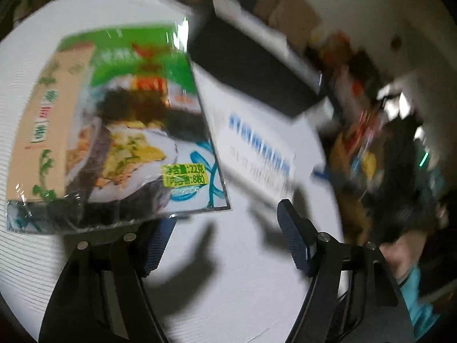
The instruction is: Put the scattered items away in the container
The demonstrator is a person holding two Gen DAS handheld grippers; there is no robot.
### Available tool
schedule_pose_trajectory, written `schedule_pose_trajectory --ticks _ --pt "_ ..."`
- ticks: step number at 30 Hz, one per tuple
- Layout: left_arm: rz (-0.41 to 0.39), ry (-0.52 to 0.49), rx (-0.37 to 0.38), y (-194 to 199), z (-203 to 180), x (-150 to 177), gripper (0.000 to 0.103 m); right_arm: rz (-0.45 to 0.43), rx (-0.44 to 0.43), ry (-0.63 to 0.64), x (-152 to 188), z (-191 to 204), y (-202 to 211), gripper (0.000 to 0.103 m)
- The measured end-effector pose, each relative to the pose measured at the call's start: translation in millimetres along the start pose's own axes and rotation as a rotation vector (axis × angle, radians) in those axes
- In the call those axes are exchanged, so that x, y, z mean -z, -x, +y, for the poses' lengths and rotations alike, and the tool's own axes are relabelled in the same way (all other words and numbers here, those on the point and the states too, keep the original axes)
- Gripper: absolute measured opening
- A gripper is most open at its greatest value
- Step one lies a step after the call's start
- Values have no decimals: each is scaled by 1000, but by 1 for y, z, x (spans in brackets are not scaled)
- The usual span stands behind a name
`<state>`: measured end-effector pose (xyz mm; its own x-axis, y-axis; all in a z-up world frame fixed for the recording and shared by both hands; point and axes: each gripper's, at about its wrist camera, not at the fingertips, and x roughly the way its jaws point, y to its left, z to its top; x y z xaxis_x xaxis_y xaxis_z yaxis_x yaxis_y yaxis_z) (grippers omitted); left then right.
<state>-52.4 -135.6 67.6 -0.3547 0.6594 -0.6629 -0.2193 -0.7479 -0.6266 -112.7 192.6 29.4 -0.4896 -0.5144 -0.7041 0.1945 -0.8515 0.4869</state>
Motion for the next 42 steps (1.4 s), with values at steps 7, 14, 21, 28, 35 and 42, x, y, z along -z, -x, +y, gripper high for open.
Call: schedule_pose_trajectory --ticks 7,14,21,28,35,42 --pt "-153 153 -22 32 54 -33 69 33 30 154 -7 38 -37 81" --pt "-199 214 1 41 66 -38 69 19 106 457 -19 96 -95 81" --pt "-174 205 -165 43 64 -39 71 78 245 912 8 137 -143 84" --pt "-200 255 -163 52 73 -38 71 126 263 860 -3 121 -180 84" --pt "-189 233 -176 49 66 -38 71 132 184 702 -18 111 -174 72" --pt "-177 225 -181 45 64 -37 71 115 186 694 -13 121 -160 50"
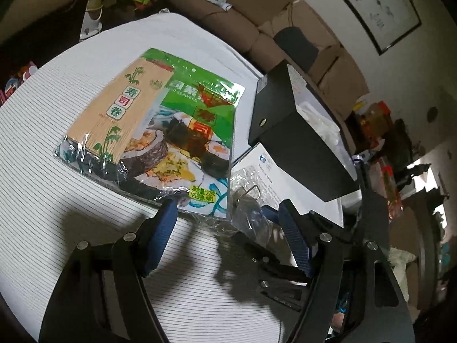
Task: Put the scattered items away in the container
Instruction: 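Grasp the clear plastic bag with the metal clip using the right tool, then lift the clear bag and carry it over the black box with the right tool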
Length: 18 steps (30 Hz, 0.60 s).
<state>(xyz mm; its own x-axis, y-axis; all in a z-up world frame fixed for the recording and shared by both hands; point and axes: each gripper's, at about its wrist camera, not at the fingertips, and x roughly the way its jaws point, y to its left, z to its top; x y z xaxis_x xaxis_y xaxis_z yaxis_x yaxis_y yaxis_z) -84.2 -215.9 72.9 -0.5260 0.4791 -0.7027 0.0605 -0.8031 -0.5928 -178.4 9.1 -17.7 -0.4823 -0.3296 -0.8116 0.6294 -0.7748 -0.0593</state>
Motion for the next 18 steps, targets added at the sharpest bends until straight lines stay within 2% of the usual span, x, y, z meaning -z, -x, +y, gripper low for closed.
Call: schedule_pose_trajectory --ticks 7,11,13,16,18 --pt "1 -1 4 -2 -4 0 71 -7 -25 -46 3 -1 11 38" --pt "11 -5 6 -6 -6 2 71 -38 -56 -134 6 -17 26 29" --pt "14 -10 7 -7 -8 3 71 -80 -82 -232 9 -37 39 21" --pt "19 -18 13 -8 -11 4 71 -136 -143 -458 24 -87 58 17" --pt "32 -26 18 -12 -14 4 71 -146 -142 -582 42 -120 65 17"
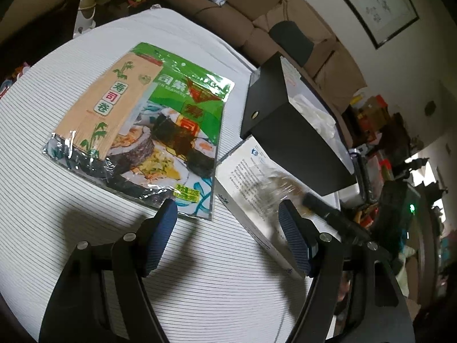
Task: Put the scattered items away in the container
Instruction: 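Lift the clear bag and carry it over the black box with the right tool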
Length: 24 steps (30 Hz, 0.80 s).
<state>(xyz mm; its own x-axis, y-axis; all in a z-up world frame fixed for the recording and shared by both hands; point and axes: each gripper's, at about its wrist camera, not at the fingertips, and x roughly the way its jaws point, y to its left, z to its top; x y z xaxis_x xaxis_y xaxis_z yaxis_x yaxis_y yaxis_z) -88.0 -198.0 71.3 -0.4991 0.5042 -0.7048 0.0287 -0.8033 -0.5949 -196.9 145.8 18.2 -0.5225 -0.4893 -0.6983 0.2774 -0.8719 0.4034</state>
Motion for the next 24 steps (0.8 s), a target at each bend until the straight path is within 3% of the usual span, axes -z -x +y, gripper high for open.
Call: schedule_pose_trajectory --ticks 3,6,9,11,12,14,15,16,18,20,23,24 --pt "22 -21 1 -8 -8 1 71 11 15 -146 8 -44 14 17" --pt "40 -54 3 -17 -21 5 71 8 -25 -222 24 -65 32 17" --pt "69 -102 23 -30 -44 13 71 16 -73 -231 38 -64 49 17" --pt "84 -141 12 -39 -58 20 71 32 -54 -187 41 -56 57 18" --pt "92 -163 2 -43 -65 24 71 27 -12 -157 40 -52 61 21" --pt "106 -196 -14 -52 -78 31 71 -9 131 -80 32 -47 69 57" --pt "111 -204 -16 -55 -82 34 72 -34 197 -40 26 -44 70 86" --pt "114 -207 -18 -58 -86 35 74 -57 239 -4 22 -41 70 92" --pt "111 -204 -24 -62 -90 37 75 -78 311 107 10 -31 58 92" --pt "103 -192 -29 -64 -90 36 75 -44 364 195 1 -25 36 92" --pt "99 -160 -33 -69 -86 31 80 28 384 241 -8 -26 -3 92" --pt "99 -142 -28 -71 -84 29 87 48 387 248 -9 -29 -14 91"
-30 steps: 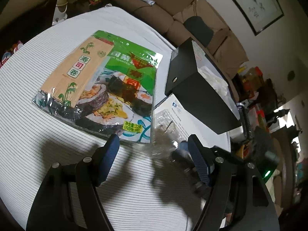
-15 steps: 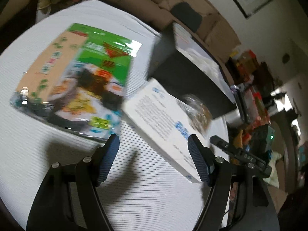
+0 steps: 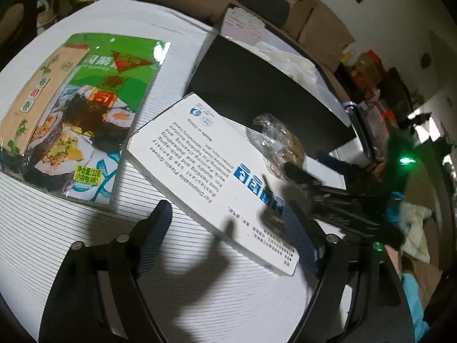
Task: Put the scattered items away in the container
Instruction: 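Lift the clear bag and carry it over the black box with the right tool, then open the right tool to drop the clear bag into the box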
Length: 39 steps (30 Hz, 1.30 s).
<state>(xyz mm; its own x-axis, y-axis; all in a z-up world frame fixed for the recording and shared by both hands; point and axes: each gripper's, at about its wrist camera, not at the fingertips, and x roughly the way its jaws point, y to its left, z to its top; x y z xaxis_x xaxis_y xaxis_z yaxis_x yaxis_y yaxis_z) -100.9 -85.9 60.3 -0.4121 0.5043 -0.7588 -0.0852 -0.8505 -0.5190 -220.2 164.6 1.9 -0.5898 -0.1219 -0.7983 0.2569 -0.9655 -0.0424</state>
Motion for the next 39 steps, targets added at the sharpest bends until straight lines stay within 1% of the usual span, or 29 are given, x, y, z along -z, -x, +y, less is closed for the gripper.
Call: schedule_pose_trajectory --ticks 1,2,3,7,8,10,12,14,16,17,18,19,21,22,23,24,27,29,31,34,37,39 --pt "-1 17 16 -2 2 -2 90 13 5 5 3 -2 -7 86" --pt "0 35 35 -4 4 -4 90 23 -1 0 7 -6 -14 78" --pt "6 52 54 -6 6 -7 90 31 -22 -18 8 -10 -19 47" --pt "19 54 97 -14 2 -13 90 -4 -80 -98 11 -30 -12 43" --pt "16 49 109 -15 0 -14 90 -12 -105 -122 10 -36 -6 42" --pt "10 30 140 -18 -8 -16 90 -22 -182 -182 9 -49 6 41" --pt "-5 -16 163 -23 -18 -19 90 -39 -296 -267 11 -65 23 41" --pt "-19 -79 169 -27 -31 -24 90 -60 -430 -368 14 -82 43 41" --pt "-20 -120 225 -30 -42 -25 90 -84 -556 -470 16 -95 57 41" --pt "-23 -116 259 -29 -44 -26 90 -101 -616 -524 17 -101 65 41" --pt "-28 -96 304 -27 -44 -26 90 -116 -657 -560 17 -106 72 41" --pt "-37 -62 351 -24 -43 -25 90 -128 -686 -582 17 -110 78 41" --pt "-68 -24 398 -15 -42 -26 90 -147 -729 -618 10 -118 89 42" --pt "-95 -32 398 -9 -42 -27 90 -152 -730 -623 2 -121 93 42" --pt "-128 -49 374 -2 -43 -27 90 -156 -722 -618 -8 -123 96 42" --pt "-176 -75 334 7 -44 -28 90 -160 -709 -606 -20 -124 98 42" --pt "-282 -123 260 28 -43 -31 91 -153 -696 -595 -68 -126 92 42" --pt "-312 -131 214 33 -42 -43 91 -138 -684 -603 -107 -126 76 42" --pt "-324 -168 160 32 -48 -67 91 -112 -648 -611 -145 -122 53 42" --pt "-281 -212 113 23 -58 -114 90 -79 -645 -672 -184 -121 15 42" --pt "-252 -273 26 9 -68 -163 90 -54 -610 -703 -206 -122 -17 42" --pt "-238 -293 2 -3 -68 -189 90 -42 -602 -739 -217 -127 -40 42"
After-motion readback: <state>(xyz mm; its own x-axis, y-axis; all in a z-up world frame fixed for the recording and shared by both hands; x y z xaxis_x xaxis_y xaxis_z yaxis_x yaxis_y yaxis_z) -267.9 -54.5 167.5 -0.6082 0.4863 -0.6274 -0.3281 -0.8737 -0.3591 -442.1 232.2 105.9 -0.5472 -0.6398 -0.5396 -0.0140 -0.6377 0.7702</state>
